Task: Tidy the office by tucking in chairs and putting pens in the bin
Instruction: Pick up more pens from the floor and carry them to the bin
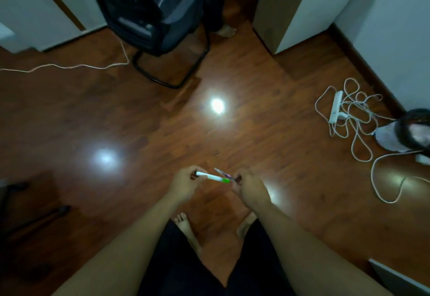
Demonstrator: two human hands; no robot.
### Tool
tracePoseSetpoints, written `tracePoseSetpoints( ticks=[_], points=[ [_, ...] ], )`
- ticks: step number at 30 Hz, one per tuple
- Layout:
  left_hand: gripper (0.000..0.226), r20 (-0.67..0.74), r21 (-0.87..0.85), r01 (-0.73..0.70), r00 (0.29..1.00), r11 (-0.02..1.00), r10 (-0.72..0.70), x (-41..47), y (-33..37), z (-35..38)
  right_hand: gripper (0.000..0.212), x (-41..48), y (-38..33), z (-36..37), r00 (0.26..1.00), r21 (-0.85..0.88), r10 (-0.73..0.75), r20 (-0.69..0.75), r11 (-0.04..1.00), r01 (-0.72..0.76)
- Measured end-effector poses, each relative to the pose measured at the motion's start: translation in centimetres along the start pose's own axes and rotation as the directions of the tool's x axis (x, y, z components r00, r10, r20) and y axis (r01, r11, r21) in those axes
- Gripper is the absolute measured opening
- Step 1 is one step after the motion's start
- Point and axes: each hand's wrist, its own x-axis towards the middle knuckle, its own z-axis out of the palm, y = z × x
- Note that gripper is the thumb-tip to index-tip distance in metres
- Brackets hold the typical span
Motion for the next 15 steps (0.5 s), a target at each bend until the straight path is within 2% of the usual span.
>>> tracePoseSetpoints(
  ticks=[6,10,13,15],
  points=[
    [0.008,-0.083,-0.078,-0.012,0.997,0.997,0.006,-8.0,6.8,-8.1,0.015,-3.6,-8.3,-6.7,0.991,0.000,-0.131,-0.005,0.991,0.131],
    [0.004,-0.128,-0.176,-0.004,0.992,0.984,-0.019,-11.3,6.8,-11.5,0.017,-5.1,-13.2,-8.4,0.977,-0.014,-0.213,0.024,0.977,0.214],
    [0.012,-0.174,-0.232,0.020,0.983,0.973,-0.062,-13.3,5.2,-13.4,0.013,-5.6,-16.0,-8.1,0.960,-0.012,-0.270,0.078,0.962,0.272],
    [0.005,-0.199,-0.262,0.004,0.978,0.965,-0.058,-15.0,4.4,-14.5,0.016,-5.9,-17.6,-7.6,0.941,-0.002,-0.320,0.110,0.947,0.322]
  ],
)
